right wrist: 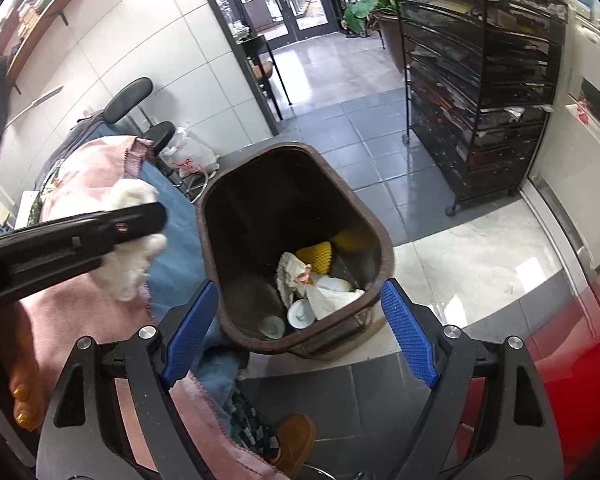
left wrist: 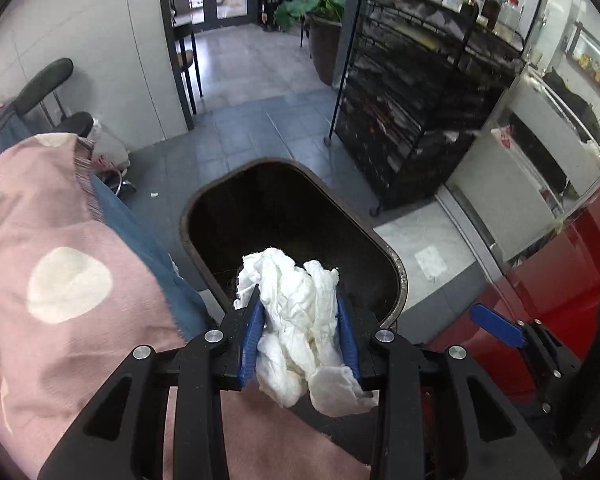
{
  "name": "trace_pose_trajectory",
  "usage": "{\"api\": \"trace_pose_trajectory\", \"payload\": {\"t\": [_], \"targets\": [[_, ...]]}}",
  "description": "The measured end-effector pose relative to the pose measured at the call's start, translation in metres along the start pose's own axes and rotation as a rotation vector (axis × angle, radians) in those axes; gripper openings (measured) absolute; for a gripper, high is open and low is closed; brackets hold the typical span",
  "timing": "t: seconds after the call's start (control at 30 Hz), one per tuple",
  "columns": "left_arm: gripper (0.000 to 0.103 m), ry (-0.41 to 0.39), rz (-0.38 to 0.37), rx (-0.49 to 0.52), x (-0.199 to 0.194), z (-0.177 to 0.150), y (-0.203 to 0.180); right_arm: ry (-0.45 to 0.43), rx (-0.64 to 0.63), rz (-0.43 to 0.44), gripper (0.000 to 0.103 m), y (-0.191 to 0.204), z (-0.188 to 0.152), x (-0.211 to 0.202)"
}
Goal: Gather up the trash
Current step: 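Carry tissue and mask over the bin and open both grippers to drop them, then move both tools back to the table toward the orange peel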
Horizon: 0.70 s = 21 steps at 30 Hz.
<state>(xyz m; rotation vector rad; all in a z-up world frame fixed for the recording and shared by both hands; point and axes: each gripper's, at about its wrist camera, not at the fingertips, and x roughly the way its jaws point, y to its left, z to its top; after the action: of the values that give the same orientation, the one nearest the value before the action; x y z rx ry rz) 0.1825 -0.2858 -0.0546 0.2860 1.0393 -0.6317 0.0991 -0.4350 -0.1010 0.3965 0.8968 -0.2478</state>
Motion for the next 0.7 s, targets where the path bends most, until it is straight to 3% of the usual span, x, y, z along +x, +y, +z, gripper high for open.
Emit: {"api": "trace_pose_trajectory", "payload": {"t": [0.07, 0.17, 0.2, 0.37, 0.7], "targets": [[0.045, 0.023, 0.017, 0.022, 0.01, 0.003, -0.005, 0.005, 0.01, -0.006, 0.083, -0.005, -0.001, 0.001], [0.077, 0.02, 0.048, 0.024, 0.015, 0.003, -0.006, 0.011, 0.018, -0.018, 0.083, -0.01, -0.002, 0.002], [0.081, 0.01, 0.045, 0.021, 0.014, 0.002, -0.005, 0.012, 0.02, -0.021, 0.083, -0.011, -0.002, 0.002], [0.091, -0.032, 0.022, -0.005, 0.001, 0.0, -0.001, 0.018, 0.035, -0.028, 0.083, -0.016, -0.002, 0.003], [0.096, -0.176, 0.035, -0.024, -0.063, -0.023, 0.015, 0.015, -0.011, 0.003, 0.083, 0.008, 0.002, -0.002]]}}
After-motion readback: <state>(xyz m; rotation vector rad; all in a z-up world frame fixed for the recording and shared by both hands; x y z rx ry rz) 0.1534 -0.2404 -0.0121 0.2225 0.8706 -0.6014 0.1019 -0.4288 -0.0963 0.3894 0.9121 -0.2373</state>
